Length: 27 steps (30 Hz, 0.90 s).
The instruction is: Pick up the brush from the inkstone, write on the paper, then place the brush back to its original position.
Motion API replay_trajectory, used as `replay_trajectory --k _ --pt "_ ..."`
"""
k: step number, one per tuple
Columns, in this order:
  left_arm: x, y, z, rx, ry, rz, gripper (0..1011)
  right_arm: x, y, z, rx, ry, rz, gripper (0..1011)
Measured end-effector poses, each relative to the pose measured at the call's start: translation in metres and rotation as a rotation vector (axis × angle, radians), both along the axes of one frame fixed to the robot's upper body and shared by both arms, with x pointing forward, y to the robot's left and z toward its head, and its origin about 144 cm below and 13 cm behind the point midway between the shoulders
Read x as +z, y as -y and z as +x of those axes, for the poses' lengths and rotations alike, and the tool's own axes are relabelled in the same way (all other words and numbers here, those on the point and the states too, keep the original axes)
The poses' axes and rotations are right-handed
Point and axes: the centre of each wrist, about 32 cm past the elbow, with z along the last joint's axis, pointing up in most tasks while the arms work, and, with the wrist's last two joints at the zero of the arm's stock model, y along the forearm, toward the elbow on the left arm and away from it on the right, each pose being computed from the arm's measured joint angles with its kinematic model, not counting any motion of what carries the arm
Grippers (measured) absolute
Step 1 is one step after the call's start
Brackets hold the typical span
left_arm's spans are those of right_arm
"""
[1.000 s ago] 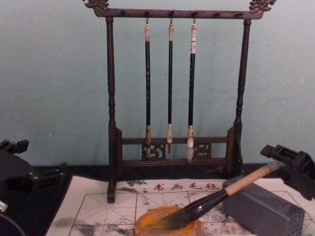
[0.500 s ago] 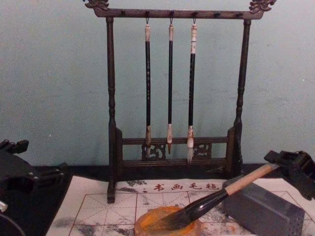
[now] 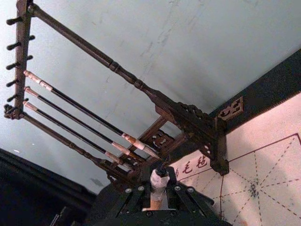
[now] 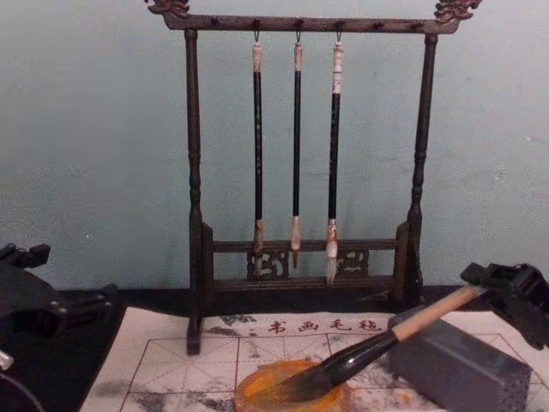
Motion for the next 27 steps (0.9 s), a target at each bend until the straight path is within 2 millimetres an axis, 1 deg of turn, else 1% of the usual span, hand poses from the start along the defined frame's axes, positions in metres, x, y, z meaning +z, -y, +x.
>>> replay_trajectory --k 9,27 --pt "0.0000 0.0000 0.0000 0.000 0.000 0.000 1001 0.0005 0.0003 0.0000 0.006 -0.008 0.023 204" --pt "0.0000 0.0000 0.0000 0.000 0.000 0.000 1001 0.0091 0.0050 -0.0005 0.032 -0.002 0.104 203"
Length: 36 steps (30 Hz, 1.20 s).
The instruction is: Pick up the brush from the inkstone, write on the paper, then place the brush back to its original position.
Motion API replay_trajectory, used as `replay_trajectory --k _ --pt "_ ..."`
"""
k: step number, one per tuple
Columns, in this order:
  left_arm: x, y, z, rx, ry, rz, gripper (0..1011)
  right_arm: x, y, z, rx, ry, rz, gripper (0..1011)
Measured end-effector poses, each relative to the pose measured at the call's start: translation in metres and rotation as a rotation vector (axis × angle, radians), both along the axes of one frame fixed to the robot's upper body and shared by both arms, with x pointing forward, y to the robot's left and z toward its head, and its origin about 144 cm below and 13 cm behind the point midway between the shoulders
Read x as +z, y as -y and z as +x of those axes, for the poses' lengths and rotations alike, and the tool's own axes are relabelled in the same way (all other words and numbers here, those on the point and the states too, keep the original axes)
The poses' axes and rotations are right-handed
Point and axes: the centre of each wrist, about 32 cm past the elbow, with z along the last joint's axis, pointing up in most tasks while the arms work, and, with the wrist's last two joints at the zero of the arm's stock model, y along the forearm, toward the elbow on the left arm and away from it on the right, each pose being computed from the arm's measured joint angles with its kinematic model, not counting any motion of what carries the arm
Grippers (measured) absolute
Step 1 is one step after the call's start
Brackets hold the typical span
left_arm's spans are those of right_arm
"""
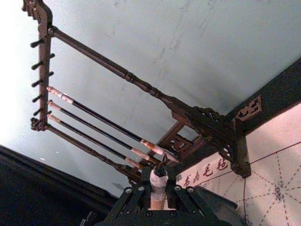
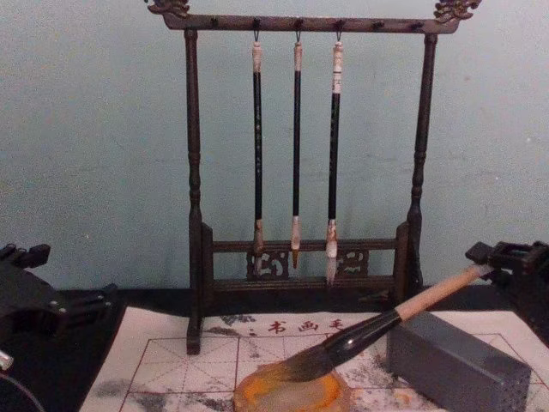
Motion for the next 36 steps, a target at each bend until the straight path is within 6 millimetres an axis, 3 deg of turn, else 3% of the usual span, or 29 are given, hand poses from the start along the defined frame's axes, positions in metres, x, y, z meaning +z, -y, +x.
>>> replay_trajectory --k 36 --pt "0.000 0.000 0.000 0.000 0.000 0.000 1001 0.028 0.043 -0.028 0.050 0.040 -0.063 203"
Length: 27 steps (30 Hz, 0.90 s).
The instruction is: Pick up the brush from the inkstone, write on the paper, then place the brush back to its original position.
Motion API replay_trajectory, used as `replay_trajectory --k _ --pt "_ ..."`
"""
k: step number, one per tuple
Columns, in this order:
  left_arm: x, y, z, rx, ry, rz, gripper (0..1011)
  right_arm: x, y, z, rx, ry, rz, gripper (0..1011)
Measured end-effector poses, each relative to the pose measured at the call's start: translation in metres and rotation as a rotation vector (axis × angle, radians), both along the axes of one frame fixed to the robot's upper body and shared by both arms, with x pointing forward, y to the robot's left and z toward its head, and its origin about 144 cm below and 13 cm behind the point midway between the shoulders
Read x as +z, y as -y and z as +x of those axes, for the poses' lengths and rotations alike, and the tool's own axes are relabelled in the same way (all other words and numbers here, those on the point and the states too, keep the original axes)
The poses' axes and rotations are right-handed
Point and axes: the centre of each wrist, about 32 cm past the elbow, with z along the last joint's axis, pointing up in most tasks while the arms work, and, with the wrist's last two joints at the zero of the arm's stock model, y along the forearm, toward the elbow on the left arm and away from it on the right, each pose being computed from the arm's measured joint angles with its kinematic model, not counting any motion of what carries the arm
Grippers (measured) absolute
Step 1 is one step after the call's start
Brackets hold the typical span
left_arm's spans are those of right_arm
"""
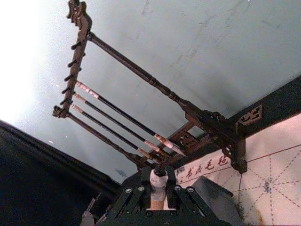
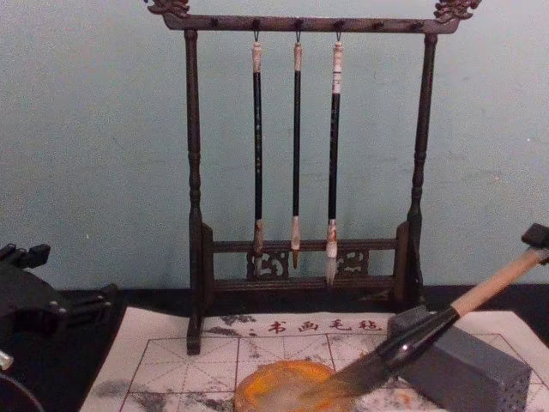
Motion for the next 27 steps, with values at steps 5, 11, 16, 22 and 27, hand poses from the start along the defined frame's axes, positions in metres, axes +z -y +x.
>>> replay_trajectory --k 5,11,16,22,27 --pt "0.000 0.000 0.000 0.000 0.000 0.000 1001 0.004 0.008 -0.005 0.006 0.020 -0.042 203" --pt "0.000 0.000 0.000 0.000 0.000 0.000 1001 0.008 0.016 -0.009 0.003 0.046 -0.074 203" --pt "0.000 0.000 0.000 0.000 0.000 0.000 1001 0.011 0.021 -0.012 0.009 0.062 -0.090 204" --pt "0.000 0.000 0.000 0.000 0.000 0.000 1001 0.013 0.026 -0.015 0.035 0.072 -0.109 204" --pt "0.000 0.000 0.000 0.000 0.000 0.000 1001 0.016 0.031 -0.017 0.075 0.067 -0.121 203"
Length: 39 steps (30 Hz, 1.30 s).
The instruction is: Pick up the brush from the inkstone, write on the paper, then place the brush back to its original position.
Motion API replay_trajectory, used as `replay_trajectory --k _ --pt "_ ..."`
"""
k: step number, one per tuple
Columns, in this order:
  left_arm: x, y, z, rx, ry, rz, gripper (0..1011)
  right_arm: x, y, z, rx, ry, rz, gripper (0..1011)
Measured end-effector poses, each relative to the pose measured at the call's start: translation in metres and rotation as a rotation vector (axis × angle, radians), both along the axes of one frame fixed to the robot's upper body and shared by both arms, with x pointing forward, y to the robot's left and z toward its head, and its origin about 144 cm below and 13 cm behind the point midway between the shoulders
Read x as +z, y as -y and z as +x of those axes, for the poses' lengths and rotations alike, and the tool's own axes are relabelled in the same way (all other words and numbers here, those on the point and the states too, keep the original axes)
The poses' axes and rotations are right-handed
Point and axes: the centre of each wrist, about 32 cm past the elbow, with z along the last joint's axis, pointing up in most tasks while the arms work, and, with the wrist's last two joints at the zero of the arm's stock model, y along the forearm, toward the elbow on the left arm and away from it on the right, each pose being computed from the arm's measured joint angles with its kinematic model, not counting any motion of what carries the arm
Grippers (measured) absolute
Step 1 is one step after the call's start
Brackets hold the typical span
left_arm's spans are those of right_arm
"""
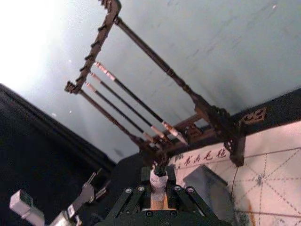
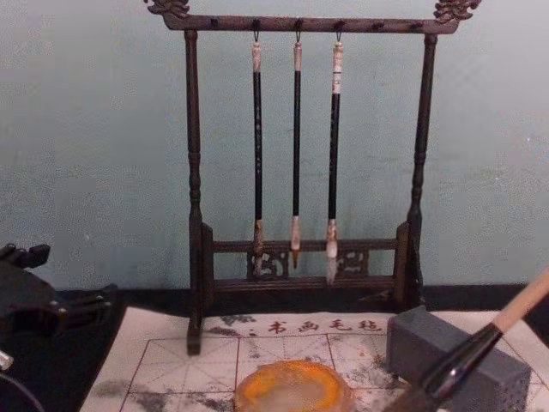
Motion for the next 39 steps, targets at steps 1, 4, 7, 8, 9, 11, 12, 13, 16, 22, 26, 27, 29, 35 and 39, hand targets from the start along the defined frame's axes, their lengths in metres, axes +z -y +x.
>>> replay_trajectory --k 1,4,7,8,9,11,12,13,16,22,26,27,29,35,39 --pt "0.000 0.000 0.000 0.000 0.000 0.000 1001 0.000 0.001 0.000 0.007 -0.002 -0.002 203" --pt "0.000 0.000 0.000 0.000 0.000 0.000 1001 0.001 0.004 -0.001 0.032 -0.008 -0.007 204" --pt "0.000 0.000 0.000 0.000 0.000 0.000 1001 0.001 0.005 -0.002 0.055 -0.013 -0.010 203" --pt "0.000 0.000 0.000 0.000 0.000 0.000 1001 0.001 0.006 -0.002 0.064 -0.014 -0.009 204" --pt "0.000 0.000 0.000 0.000 0.000 0.000 1001 0.001 0.006 -0.002 0.064 -0.014 -0.009 203" --pt "0.000 0.000 0.000 0.000 0.000 0.000 1001 0.001 0.005 -0.003 0.078 -0.016 -0.006 203" --pt "0.000 0.000 0.000 0.000 0.000 0.000 1001 0.001 0.005 -0.003 0.080 -0.016 -0.005 204" --pt "0.000 0.000 0.000 0.000 0.000 0.000 1001 0.001 0.005 -0.003 0.085 -0.016 -0.002 203" --pt "0.000 0.000 0.000 0.000 0.000 0.000 1001 0.001 0.004 -0.002 0.090 -0.016 0.002 204" --pt "0.000 0.000 0.000 0.000 0.000 0.000 1001 -0.001 0.000 0.001 0.095 -0.014 0.014 204" --pt "0.000 0.000 0.000 0.000 0.000 0.000 1001 -0.004 -0.003 0.007 0.096 -0.014 0.027 204" --pt "0.000 0.000 0.000 0.000 0.000 0.000 1001 -0.005 -0.003 0.008 0.096 -0.014 0.030 203" --pt "0.000 0.000 0.000 0.000 0.000 0.000 1001 -0.006 -0.005 0.011 0.098 -0.014 0.036 203" --pt "0.000 0.000 0.000 0.000 0.000 0.000 1001 -0.013 -0.010 0.024 0.117 -0.005 0.062 203" --pt "0.000 0.000 0.000 0.000 0.000 0.000 1001 -0.017 -0.011 0.030 0.133 0.004 0.072 203"
